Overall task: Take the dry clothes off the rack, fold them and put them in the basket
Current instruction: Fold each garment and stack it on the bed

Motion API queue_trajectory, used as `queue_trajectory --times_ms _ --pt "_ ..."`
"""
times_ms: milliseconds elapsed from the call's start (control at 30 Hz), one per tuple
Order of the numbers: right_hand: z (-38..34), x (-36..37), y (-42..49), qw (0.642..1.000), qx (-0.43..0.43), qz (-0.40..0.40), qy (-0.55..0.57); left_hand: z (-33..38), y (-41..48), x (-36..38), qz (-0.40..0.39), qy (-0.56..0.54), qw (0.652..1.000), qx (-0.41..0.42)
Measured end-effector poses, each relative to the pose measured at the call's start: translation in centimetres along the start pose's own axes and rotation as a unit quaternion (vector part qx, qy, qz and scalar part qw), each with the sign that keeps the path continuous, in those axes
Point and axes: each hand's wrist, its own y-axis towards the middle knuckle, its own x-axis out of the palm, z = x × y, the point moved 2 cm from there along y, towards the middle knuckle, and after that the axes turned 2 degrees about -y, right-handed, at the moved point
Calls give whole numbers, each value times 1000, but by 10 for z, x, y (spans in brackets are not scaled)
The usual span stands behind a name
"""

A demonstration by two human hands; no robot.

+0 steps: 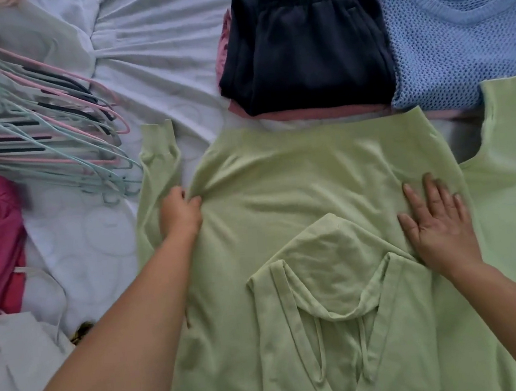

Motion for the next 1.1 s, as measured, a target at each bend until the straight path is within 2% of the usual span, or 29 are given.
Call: queue_trajectory --times_ms 67,167,200,267,333,367,433,467,567,600,667,733,767,833,867,900,933,967,1000,1033,1067,1100 --pt "1 3 1 1000 4 -14 -13 -8 5 -9 -10 -18 1000 -3" --pt "0 2 2 999 8 -41 -11 -11 -9 -21 -57 -120 989 59" --pt "-1 -1 3 999 3 -47 1 -17 -18 -29 -31 -127 988 85" --pt "-5 -13 3 997 12 -27 69 -42 -37 -47 69 -71 991 93" --pt "-21 -28 -6 990 5 42 137 -79 -56 -62 138 -27 990 8" --pt "-36 -34 -14 984 -23 82 158 -96 -67 -66 131 -48 988 -65" --pt "-82 -39 -40 971 -111 129 168 -125 -89 -57 56 -185 960 -203" --pt "-107 -33 -56 966 -160 125 160 -133 -101 -51 7 -249 939 -237" --pt "-163 8 -89 957 -280 21 73 -141 -122 -42 -98 -296 925 -215" --pt "-174 18 -92 958 -284 -17 39 -139 -127 -42 -118 -321 916 -211" --pt "-184 24 -90 968 -247 -30 18 -132 -134 -47 -149 -401 880 -204" --pt "-188 16 -88 969 -230 -24 83 -121 -140 -54 -160 -457 858 -173" --pt "-190 7 -89 960 -219 -47 167 -111 -145 -57 -165 -446 869 -136" --pt "-191 -12 -93 917 -164 -64 359 -88 -162 -60 -158 -334 929 -17" --pt "-189 -25 -94 877 -114 -84 459 -74 -173 -55 -160 -248 953 64" --pt "-187 -37 -95 815 -60 -132 562 -57 -187 -47 -174 -160 961 146" --pt "-186 -48 -95 740 -10 -186 646 -39 -203 -35 -211 -81 950 218" --pt "-181 -53 -94 690 31 -217 690 -23 -219 -22 -266 -24 926 269" --pt "-173 -56 -92 670 65 -233 702 -15 -233 -9 -319 16 901 293" --pt "-165 -61 -91 678 85 -246 687 -9 -244 1 -351 29 885 304" --pt "-156 -61 -90 703 92 -255 658 -9 -248 8 -363 12 882 301" --pt "-147 -58 -89 742 91 -259 612 -15 -248 13 -354 -19 890 285"
